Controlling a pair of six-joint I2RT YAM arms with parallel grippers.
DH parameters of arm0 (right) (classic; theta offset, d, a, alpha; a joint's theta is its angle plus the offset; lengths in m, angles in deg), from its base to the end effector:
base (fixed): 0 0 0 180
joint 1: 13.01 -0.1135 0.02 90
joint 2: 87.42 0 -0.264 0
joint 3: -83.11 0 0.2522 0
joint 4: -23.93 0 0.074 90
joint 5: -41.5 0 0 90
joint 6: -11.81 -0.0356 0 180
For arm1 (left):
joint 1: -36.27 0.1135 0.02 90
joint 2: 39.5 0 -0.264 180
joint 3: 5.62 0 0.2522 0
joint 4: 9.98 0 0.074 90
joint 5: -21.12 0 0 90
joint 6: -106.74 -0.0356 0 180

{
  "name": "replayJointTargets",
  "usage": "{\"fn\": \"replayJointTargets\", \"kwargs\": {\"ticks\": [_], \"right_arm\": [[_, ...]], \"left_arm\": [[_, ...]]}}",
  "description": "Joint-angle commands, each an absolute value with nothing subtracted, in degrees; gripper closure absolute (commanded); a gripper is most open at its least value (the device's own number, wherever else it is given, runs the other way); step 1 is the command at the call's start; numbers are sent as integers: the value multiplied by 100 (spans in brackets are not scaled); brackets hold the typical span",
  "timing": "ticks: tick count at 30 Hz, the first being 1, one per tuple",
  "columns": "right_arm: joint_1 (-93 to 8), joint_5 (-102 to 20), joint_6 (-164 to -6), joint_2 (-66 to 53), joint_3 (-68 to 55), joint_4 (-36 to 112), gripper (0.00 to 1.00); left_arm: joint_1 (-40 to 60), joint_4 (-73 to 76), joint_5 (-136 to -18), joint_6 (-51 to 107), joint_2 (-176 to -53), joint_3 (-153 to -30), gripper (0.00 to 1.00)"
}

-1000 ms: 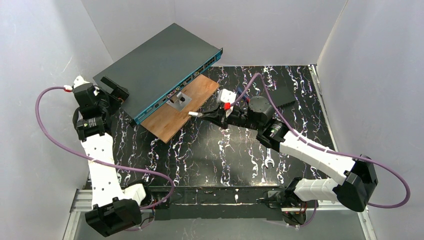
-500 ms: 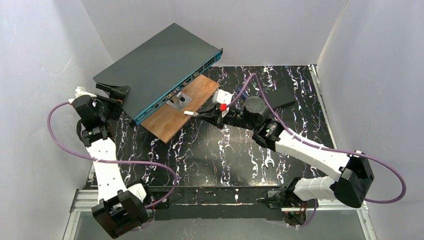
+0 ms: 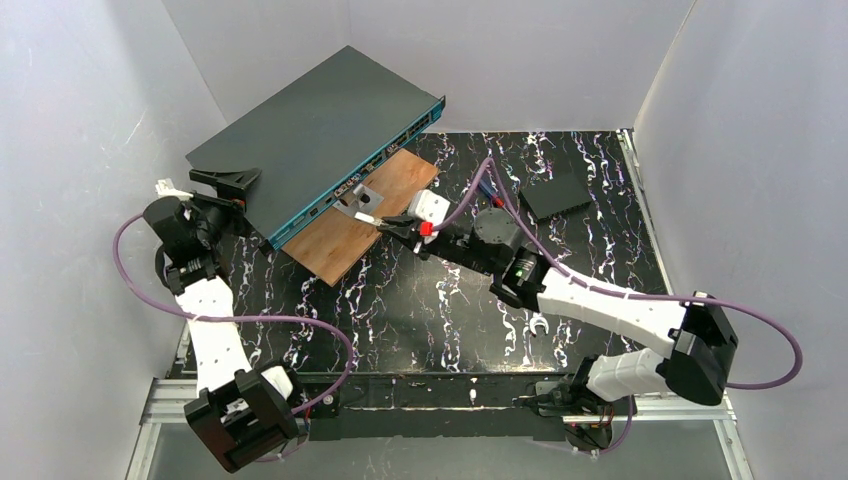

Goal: Insert the plug into the switch port
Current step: Insert the connector into the switch port.

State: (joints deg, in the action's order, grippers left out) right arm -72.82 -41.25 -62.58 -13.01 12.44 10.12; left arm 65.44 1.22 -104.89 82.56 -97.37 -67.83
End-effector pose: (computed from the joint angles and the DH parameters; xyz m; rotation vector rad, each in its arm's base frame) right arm 0.1512 0.2688 0.3705 -0.9613 1.0664 0.7267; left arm 0.2138 0.0954 0.3439 -0.9228 1.5110 -0.9993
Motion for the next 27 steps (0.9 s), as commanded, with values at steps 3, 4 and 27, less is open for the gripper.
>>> {"fn": "replayJointTargets", "kwargs": {"ticks": [3,4,27], "right_arm": [[-7476,-5077,-5999,-1038,1005,269,99],[-7485,-5131,-5997,-990,972,250,99],[-7823,-6097,-5732,-122,63,384,99]], "left_arm": [[6537,2345,-10609,7610,-9946,-7371,11],[6540,2561,-10570,7477,-9947,-7480,12],[6847,846,-12169,8175,-10471,-6878,99]]}}
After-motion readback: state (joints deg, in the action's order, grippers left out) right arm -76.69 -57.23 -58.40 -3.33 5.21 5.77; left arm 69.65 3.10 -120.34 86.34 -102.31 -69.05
